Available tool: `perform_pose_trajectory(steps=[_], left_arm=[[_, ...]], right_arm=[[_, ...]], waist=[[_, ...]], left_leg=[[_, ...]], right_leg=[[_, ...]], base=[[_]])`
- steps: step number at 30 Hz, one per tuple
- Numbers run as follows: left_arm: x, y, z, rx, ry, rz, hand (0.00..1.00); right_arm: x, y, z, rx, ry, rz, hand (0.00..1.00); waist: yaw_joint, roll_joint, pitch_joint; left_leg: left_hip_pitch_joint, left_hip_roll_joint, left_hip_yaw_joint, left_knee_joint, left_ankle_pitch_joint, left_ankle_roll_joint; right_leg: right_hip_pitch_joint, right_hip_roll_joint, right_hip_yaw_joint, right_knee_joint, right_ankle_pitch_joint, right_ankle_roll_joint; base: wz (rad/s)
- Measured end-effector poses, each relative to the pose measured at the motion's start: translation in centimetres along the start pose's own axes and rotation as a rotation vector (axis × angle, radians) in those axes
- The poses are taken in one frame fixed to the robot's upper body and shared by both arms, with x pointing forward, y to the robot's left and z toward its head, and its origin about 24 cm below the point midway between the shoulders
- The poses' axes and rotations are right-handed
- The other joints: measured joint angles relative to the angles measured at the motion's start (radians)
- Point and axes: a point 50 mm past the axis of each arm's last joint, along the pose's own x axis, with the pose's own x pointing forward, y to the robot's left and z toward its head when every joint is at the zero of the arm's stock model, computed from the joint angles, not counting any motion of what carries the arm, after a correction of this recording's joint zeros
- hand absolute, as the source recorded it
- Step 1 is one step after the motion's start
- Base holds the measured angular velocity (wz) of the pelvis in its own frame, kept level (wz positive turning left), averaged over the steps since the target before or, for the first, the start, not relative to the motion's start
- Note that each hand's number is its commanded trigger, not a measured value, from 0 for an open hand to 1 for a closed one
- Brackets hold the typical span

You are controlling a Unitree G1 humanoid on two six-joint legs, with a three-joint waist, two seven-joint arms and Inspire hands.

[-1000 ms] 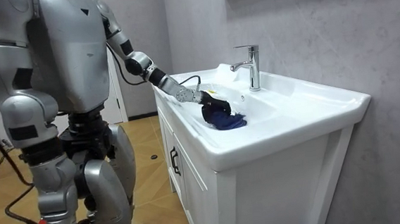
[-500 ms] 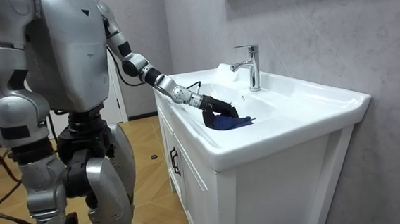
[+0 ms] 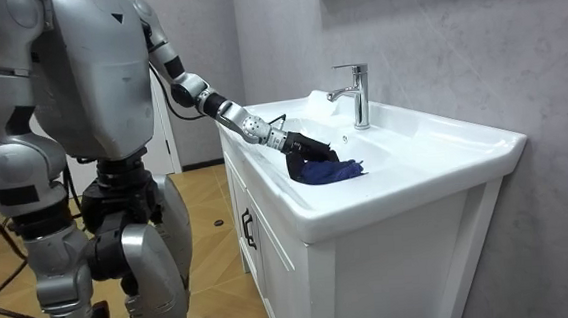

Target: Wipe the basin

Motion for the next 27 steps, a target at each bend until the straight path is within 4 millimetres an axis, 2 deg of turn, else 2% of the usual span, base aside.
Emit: perform_pose_trajectory(steps=[8, 14, 15, 17, 18, 20, 22, 25, 27], left_arm=[[0.0, -0.1, 0.1, 0.009, -0.014, -0.024, 1.00], [-0.2, 0.0, -0.3, 0.105, -0.042, -0.016, 1.00], [-0.2, -0.1, -0.7, 0.137, -0.044, -0.014, 1.00], [-0.3, -0.3, -1.6, 0.216, -0.029, -0.013, 1.00], [-0.4, -0.1, -2.6, 0.271, -0.010, -0.010, 1.00], [-0.6, 0.1, -4.0, 0.300, 0.030, -0.002, 1.00], [-0.8, 0.3, -5.8, 0.310, 0.092, 0.010, 1.00], [-1.1, 0.9, -7.5, 0.328, 0.145, 0.028, 1.00], [-1.2, 1.0, -8.1, 0.339, 0.166, 0.032, 1.00]], right_arm=[[0.0, -0.1, -0.1, -0.001, 0.003, 0.001, 0.00], [0.0, -0.4, -0.6, -0.039, 0.033, 0.017, 0.00], [0.0, -0.3, -0.7, -0.058, 0.039, 0.023, 0.00], [0.0, -0.3, -0.9, -0.070, 0.056, 0.031, 0.00], [0.0, -0.3, -0.9, -0.069, 0.062, 0.032, 0.00], [0.0, -0.2, -1.0, -0.066, 0.063, 0.034, 0.00], [0.0, 0.1, -1.1, -0.040, 0.063, 0.043, 0.00], [0.0, 0.0, -1.3, -0.008, 0.068, 0.042, 0.00], [0.0, 0.2, -1.6, -0.001, 0.075, 0.045, 0.00]], waist=[[0.003, -0.003, 0.0021], [0.006, -0.007, 0.0047], [0.006, -0.012, 0.0077], [0.014, -0.020, 0.0089], [0.035, -0.025, 0.0083], [0.049, -0.032, 0.0072], [0.058, -0.047, 0.0033], [0.069, -0.055, -0.0035], [0.079, -0.059, -0.0032]], left_leg=[[0.008, 0.000, -0.004, 0.000, 0.000, 0.000], [0.016, -0.001, -0.002, -0.003, 0.000, 0.000], [0.025, -0.001, 0.000, -0.005, 0.000, 0.000], [0.042, -0.003, 0.009, -0.009, 0.000, 0.000], [0.051, -0.002, 0.016, -0.012, 0.000, -0.001], [0.064, 0.001, 0.028, -0.020, 0.000, -0.001], [0.088, 0.005, 0.038, -0.026, -0.001, -0.002], [0.105, 0.014, 0.060, -0.027, -0.005, -0.009], [0.121, 0.021, 0.068, -0.029, -0.008, -0.013]], right_leg=[[0.009, 0.000, -0.007, -0.008, 0.000, 0.000], [0.021, 0.001, -0.001, -0.010, 0.000, 0.001], [0.027, 0.002, -0.001, -0.007, 0.000, 0.001], [0.030, 0.005, 0.007, -0.006, -0.001, 0.000], [0.032, 0.009, 0.026, -0.008, -0.003, -0.003], [0.034, 0.016, 0.040, -0.008, -0.004, -0.004], [0.046, 0.022, 0.053, -0.006, -0.006, -0.009], [0.055, 0.034, 0.086, -0.004, -0.005, -0.015], [0.064, 0.044, 0.098, -0.009, -0.001, -0.020]], base=[[0.01], [-0.03], [-0.03], [-0.15], [-0.33], [-0.29], [-0.22], [-0.32], [-0.26]])
